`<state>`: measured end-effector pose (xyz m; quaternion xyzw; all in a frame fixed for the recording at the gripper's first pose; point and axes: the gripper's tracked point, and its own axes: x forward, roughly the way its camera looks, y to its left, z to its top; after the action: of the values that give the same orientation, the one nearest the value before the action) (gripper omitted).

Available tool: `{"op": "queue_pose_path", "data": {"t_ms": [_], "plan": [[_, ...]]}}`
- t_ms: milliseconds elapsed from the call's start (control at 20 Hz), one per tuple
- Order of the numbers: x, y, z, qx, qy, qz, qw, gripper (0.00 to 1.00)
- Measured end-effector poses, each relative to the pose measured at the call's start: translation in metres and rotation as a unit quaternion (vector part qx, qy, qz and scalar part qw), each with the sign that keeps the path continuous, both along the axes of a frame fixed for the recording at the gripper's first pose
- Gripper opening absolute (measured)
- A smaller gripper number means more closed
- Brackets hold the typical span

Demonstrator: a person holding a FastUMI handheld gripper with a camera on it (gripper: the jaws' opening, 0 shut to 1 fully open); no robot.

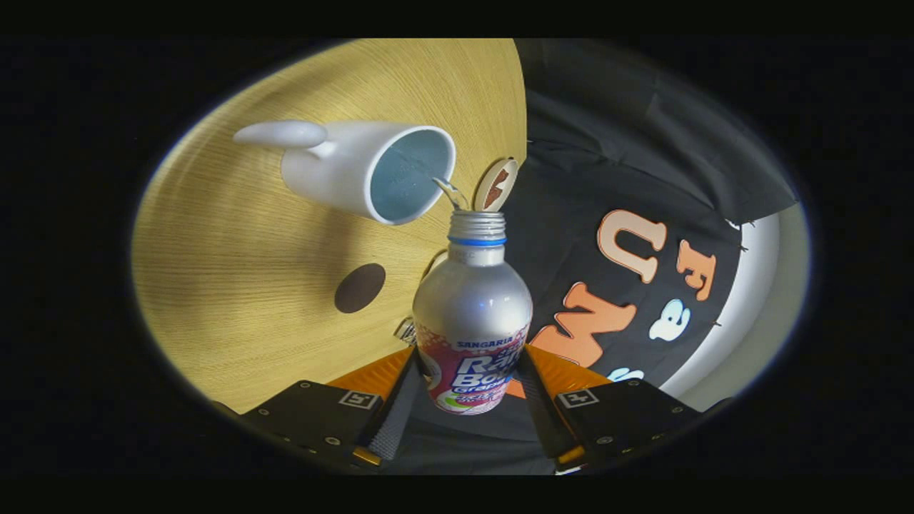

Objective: Take the bottle from table, then pour the juice into the cup, finally place the bottle on the coaster

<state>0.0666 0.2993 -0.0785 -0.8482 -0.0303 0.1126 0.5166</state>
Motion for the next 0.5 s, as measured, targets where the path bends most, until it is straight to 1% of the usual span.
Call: {"op": "queue_pose_path", "data": {"t_ms": [500], "plan": [[-0.0003, 0.0028, 0.0047, -0.010, -0.005, 0.000, 1.000, 0.75]]}}
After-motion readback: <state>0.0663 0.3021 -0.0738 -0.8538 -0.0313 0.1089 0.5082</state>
